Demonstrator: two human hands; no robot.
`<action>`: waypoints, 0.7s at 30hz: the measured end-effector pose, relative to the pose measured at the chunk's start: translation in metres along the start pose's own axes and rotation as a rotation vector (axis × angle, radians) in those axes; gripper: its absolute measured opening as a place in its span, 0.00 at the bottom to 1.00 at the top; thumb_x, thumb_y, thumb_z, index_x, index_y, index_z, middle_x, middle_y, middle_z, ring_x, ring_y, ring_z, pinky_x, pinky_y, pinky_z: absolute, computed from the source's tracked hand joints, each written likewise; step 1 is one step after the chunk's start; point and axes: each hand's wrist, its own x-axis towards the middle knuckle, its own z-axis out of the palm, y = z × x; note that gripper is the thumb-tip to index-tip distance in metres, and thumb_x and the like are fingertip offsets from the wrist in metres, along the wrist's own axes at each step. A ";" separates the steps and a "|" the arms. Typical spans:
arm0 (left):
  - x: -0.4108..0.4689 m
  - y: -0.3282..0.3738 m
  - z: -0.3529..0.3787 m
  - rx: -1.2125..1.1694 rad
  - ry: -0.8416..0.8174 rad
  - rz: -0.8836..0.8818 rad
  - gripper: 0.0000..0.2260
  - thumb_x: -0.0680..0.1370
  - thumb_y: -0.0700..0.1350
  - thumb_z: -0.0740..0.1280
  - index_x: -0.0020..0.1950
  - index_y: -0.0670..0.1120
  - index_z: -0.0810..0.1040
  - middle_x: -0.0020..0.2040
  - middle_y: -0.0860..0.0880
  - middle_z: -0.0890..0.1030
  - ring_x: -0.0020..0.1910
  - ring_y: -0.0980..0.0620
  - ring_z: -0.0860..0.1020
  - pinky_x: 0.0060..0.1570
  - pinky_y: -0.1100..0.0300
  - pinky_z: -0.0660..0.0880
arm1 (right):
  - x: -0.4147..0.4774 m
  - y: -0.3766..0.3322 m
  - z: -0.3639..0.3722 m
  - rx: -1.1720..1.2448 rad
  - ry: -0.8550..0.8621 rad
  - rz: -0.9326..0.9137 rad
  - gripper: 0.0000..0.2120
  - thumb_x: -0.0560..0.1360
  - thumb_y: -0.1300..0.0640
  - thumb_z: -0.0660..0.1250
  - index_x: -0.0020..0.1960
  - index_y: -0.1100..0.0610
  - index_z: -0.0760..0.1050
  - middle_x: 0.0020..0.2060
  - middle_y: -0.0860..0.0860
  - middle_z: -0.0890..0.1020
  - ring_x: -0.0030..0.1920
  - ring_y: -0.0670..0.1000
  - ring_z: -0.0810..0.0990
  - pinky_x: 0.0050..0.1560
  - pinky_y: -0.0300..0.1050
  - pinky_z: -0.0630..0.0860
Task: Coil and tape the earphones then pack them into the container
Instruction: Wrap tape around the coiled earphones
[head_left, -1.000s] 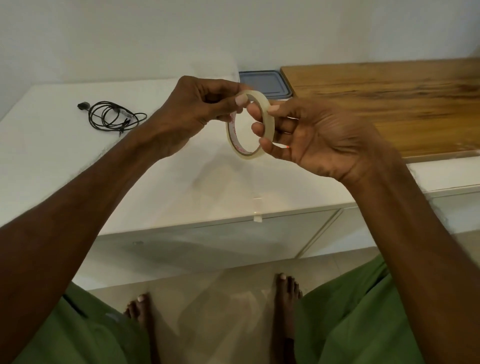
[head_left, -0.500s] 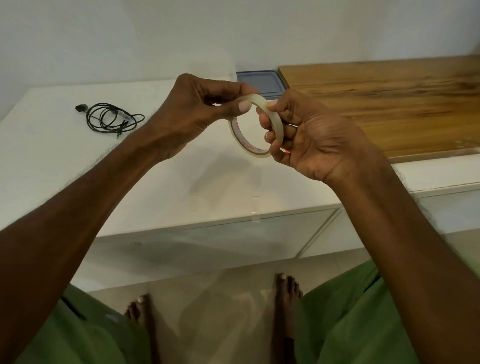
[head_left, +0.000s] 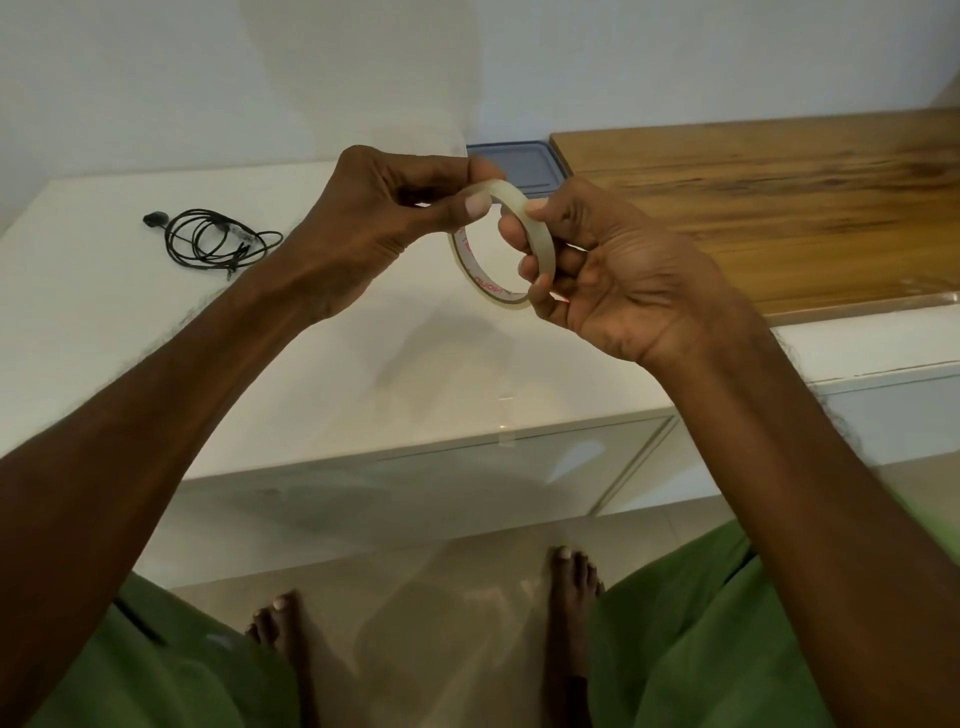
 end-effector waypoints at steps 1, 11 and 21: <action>0.000 0.000 0.000 0.005 -0.002 0.001 0.15 0.77 0.42 0.70 0.63 0.44 0.79 0.54 0.51 0.84 0.56 0.55 0.82 0.57 0.64 0.77 | 0.000 0.000 0.001 -0.008 0.009 0.004 0.07 0.74 0.60 0.67 0.49 0.61 0.81 0.39 0.52 0.86 0.34 0.46 0.78 0.31 0.37 0.75; 0.002 0.002 0.002 0.075 -0.001 0.016 0.15 0.77 0.44 0.71 0.63 0.44 0.80 0.56 0.50 0.84 0.57 0.56 0.82 0.57 0.66 0.76 | 0.001 0.001 0.001 -0.030 0.021 0.001 0.16 0.74 0.53 0.72 0.58 0.60 0.80 0.39 0.51 0.85 0.37 0.49 0.80 0.36 0.41 0.79; 0.000 -0.002 -0.004 0.064 0.001 -0.121 0.17 0.75 0.51 0.71 0.63 0.49 0.81 0.56 0.52 0.85 0.56 0.56 0.82 0.59 0.56 0.79 | 0.000 -0.002 0.000 -0.032 -0.050 -0.024 0.15 0.75 0.56 0.69 0.58 0.63 0.80 0.35 0.50 0.82 0.36 0.47 0.78 0.39 0.41 0.79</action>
